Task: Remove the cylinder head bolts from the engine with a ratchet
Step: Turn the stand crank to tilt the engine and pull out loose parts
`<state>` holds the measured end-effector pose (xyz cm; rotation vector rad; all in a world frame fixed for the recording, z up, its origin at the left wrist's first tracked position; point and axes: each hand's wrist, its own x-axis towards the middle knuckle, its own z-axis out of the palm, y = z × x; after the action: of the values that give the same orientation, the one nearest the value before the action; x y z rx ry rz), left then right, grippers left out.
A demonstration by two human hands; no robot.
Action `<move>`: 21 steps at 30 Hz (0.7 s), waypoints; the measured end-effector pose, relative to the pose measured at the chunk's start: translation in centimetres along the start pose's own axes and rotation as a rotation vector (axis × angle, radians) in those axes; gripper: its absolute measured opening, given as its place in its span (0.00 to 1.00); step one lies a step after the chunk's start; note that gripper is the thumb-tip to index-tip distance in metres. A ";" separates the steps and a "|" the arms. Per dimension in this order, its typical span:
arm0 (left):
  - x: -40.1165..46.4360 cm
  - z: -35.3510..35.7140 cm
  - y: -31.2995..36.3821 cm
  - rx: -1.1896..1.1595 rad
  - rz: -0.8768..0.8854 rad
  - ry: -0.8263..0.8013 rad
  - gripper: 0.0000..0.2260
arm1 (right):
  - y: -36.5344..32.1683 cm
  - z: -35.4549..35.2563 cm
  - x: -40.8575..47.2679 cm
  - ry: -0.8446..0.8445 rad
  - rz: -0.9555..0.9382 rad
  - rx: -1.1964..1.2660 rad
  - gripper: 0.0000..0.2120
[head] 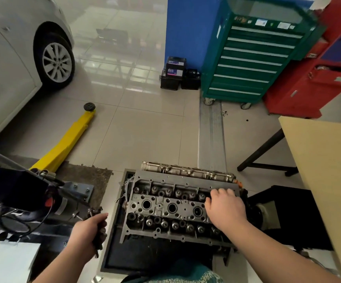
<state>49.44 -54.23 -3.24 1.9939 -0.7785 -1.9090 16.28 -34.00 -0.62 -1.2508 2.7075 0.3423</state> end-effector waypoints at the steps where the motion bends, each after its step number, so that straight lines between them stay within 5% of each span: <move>1: -0.3 0.1 0.7 -0.032 0.020 -0.028 0.04 | -0.2 -0.2 0.1 -0.024 -0.007 -0.042 0.19; 9: -6.2 5.3 5.4 -0.141 0.219 -0.421 0.12 | -1.2 -2.8 1.2 -0.204 0.004 -0.257 0.14; 12: -7.9 7.4 5.5 -0.076 0.187 -0.604 0.14 | -2.0 -5.7 0.9 -0.117 0.030 0.101 0.20; 16: -9.9 10.0 4.8 0.067 0.162 -0.796 0.10 | -5.3 -10.6 0.1 -0.360 -0.098 0.957 0.11; 21: -10.4 11.6 3.8 0.079 0.108 -0.872 0.09 | -6.0 -12.1 -0.4 -0.318 -0.169 1.044 0.04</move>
<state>37.46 -49.71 6.40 1.0422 -1.1238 -2.7010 20.72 -40.68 10.28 -0.9423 1.9603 -0.7352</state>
